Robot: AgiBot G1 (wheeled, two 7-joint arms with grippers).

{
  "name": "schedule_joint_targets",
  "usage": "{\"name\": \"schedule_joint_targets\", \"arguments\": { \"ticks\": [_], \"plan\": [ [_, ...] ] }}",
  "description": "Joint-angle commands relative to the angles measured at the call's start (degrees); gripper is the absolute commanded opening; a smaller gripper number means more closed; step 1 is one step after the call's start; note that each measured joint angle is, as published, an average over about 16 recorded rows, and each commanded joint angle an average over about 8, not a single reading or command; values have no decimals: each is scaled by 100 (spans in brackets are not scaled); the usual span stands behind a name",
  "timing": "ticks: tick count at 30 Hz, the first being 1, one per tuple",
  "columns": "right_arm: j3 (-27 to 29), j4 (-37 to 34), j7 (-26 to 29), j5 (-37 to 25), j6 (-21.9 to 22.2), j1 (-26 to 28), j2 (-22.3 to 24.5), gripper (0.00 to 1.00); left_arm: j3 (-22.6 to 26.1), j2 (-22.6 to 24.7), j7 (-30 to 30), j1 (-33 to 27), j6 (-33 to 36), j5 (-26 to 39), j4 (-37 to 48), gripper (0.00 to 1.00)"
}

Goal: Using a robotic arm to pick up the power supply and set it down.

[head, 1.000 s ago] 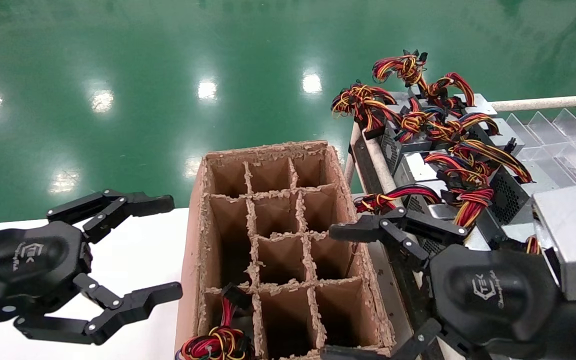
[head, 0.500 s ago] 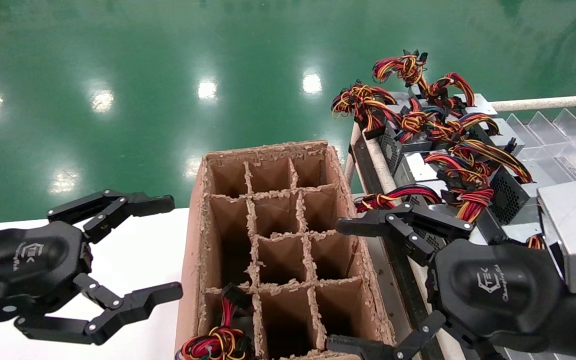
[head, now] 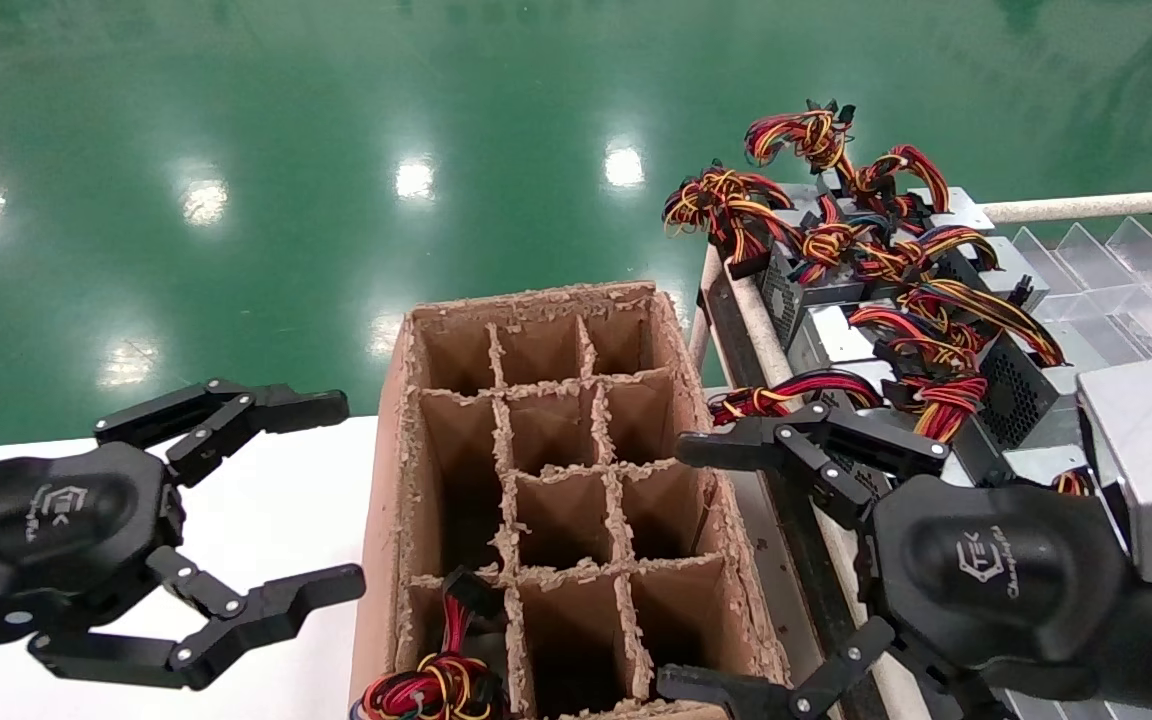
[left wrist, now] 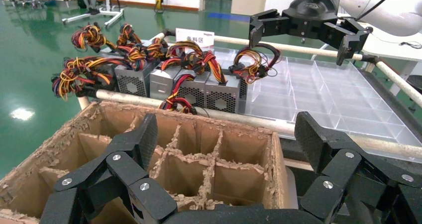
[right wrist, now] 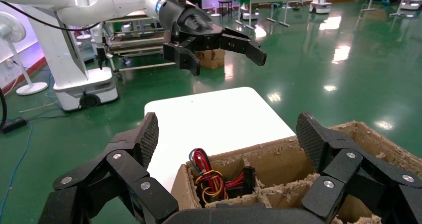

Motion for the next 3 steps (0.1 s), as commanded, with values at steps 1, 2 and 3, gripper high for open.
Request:
{"name": "schedule_joint_targets", "arguments": {
  "ticks": [1,2,3],
  "plan": [
    [-3,-5,-3,0,-1,4,3,100,0,0,0,0,0,0,0,100],
    [-3,-6,-3,0,-2,4,3,100,0,0,0,0,0,0,0,100],
    [-3,-6,-3,0,-2,5,3,100,0,0,0,0,0,0,0,100]
  ]
}}
